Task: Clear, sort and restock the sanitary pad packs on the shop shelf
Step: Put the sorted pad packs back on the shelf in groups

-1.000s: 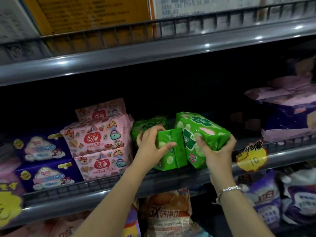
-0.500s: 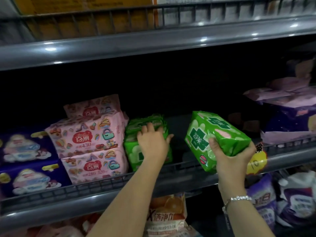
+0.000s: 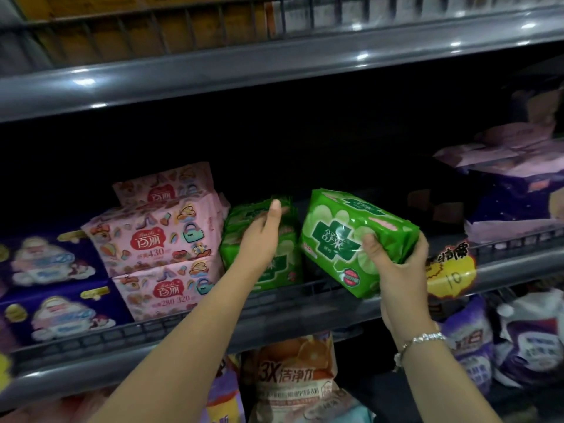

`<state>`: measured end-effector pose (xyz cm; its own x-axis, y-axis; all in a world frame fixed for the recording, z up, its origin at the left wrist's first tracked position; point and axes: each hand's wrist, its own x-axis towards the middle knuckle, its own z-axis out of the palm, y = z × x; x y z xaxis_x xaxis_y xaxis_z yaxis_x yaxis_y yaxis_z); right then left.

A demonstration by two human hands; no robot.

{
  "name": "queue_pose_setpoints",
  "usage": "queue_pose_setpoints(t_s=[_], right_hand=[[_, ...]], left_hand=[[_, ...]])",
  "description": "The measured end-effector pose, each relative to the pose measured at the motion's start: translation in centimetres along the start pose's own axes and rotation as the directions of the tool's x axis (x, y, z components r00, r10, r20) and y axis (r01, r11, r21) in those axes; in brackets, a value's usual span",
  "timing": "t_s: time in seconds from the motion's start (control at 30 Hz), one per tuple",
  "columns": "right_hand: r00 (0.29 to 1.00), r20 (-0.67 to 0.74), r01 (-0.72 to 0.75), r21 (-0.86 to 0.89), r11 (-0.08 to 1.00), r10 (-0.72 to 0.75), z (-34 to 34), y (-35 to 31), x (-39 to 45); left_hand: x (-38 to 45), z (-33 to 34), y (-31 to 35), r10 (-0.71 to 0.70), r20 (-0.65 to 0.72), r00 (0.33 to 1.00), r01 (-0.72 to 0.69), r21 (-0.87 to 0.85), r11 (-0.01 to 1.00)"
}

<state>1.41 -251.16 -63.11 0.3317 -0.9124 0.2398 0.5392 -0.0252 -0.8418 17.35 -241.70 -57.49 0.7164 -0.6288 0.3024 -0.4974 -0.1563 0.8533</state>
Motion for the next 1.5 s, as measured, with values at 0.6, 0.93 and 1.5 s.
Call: queue_pose_setpoints(t_s=[0.6,0.93,1.5], right_hand=[[0.942,0.330,-0.064,-0.010,0.998,0.064,6.9,-0.2,1.6],[0.857,0.440,-0.206,-0.189,0.960,0.270,13.8,4.4,13.8],[0.890,0.400,0.097,-0.636,0.766,0.219,14.6,8.9,17.0]], left_hand=[[-1.9,-4.9,0.5,0.186,0.007,0.983,-0.186,0.008,0.983],[9.2,-2.1,-2.0,0.010,-0.300,0.954,0.043,0.169,0.985],[14.5,-1.7,-5.2,-0.218,-0.320,0.922,0.321,0.317,0.893]])
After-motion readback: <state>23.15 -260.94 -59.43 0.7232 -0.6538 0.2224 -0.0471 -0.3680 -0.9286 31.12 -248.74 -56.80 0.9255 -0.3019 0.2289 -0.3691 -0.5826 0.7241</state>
